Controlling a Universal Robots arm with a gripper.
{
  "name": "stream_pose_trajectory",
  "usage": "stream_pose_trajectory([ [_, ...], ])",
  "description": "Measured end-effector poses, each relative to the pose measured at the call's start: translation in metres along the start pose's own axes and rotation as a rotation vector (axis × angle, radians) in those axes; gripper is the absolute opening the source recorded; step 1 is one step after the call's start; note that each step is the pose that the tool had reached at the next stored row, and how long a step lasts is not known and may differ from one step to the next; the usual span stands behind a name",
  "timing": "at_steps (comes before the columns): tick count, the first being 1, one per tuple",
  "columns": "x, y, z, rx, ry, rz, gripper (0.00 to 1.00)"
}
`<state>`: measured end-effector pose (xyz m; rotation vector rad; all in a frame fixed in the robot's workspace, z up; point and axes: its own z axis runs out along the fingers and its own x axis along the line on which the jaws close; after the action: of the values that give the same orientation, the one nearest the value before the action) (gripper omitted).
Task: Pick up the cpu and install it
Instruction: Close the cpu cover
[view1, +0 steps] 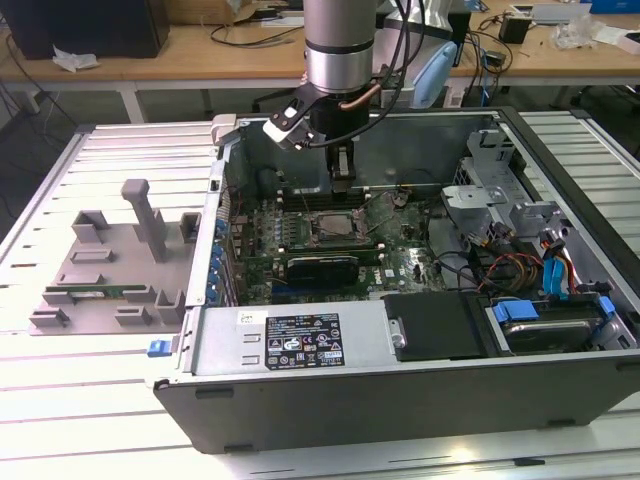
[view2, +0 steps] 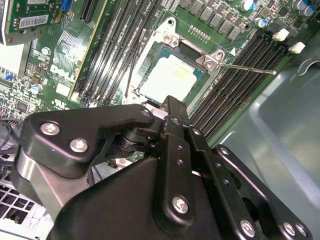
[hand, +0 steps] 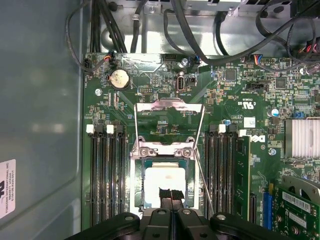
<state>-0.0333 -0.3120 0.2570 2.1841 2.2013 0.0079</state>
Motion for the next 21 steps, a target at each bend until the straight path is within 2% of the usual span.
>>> stream_pose_trajectory([
  [2,0.0000,0.0000,-0.0002,0.0000,0.0002,0.000,0.11],
  [7,-0.0004,0.0005,-0.0149,0.0000,0.0000,0.000,0.11],
  [11,-0.0005,0.0034,-0.0163,0.0002,-0.0002,0.000,0.11],
  [14,-0.0006,0.0230,-0.0156,0.0001,0.0000,0.000,0.11],
  [16,-0.0007,0.0429,-0.0149,0.0001,0.0000,0.000,0.11],
  [18,-0.0008,0.0579,-0.0143,-0.0001,0.0002,0.000,0.11],
  [19,-0.0008,0.0623,-0.0142,0.0000,0.0001,0.000,0.11],
  [21,-0.0010,0.0769,-0.0137,0.0000,0.0001,0.000,0.11],
])
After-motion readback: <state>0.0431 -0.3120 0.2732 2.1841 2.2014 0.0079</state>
